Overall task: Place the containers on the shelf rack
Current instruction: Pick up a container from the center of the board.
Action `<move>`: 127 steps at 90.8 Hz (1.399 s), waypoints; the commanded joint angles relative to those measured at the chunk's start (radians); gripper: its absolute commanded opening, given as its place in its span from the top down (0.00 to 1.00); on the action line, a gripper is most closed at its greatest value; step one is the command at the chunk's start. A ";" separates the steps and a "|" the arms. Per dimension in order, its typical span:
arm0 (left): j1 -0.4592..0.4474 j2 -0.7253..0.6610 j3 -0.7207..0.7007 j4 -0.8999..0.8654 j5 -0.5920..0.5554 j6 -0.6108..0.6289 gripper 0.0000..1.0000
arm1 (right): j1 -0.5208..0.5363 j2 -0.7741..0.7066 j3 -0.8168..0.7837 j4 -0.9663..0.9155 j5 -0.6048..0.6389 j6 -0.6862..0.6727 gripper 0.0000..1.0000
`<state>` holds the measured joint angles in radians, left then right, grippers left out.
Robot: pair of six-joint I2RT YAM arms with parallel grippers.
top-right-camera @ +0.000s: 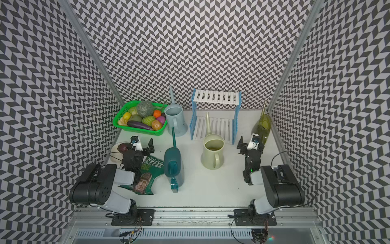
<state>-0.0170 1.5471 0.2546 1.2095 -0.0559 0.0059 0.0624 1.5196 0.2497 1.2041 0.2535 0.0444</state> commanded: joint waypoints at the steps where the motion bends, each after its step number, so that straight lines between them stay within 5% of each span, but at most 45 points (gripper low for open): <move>1: 0.006 0.001 0.012 0.004 0.011 0.003 0.00 | 0.003 0.004 0.003 0.035 -0.003 -0.006 0.00; 47: 0.006 -0.036 0.004 -0.001 0.016 0.007 0.00 | 0.004 -0.015 -0.016 0.064 0.006 -0.001 0.00; 60: 0.007 -0.190 0.097 -0.272 0.108 0.055 0.00 | 0.005 -0.176 -0.020 -0.095 -0.007 0.001 0.00; 69: 0.009 -0.206 0.283 -0.629 0.126 0.119 0.00 | 0.005 -0.339 0.010 -0.308 -0.013 0.059 0.00; 84: 0.024 -0.253 0.498 -1.046 0.209 0.208 0.00 | 0.006 -0.616 0.134 -0.825 -0.072 0.239 0.01; 96: 0.030 -0.271 0.662 -1.337 0.301 0.258 0.00 | 0.014 -0.756 0.255 -1.168 -0.239 0.318 0.10; 104: 0.029 -0.281 0.729 -1.468 0.366 0.269 0.00 | 0.091 -0.813 0.331 -1.367 -0.287 0.327 0.17; 127: 0.028 -0.302 0.806 -1.616 0.504 0.270 0.00 | 0.605 -0.900 0.464 -1.725 -0.039 0.513 0.24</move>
<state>0.0082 1.2652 1.0245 -0.2657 0.3439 0.2554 0.5072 0.6399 0.6716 -0.2741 0.1085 0.4210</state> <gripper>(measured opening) 0.999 0.763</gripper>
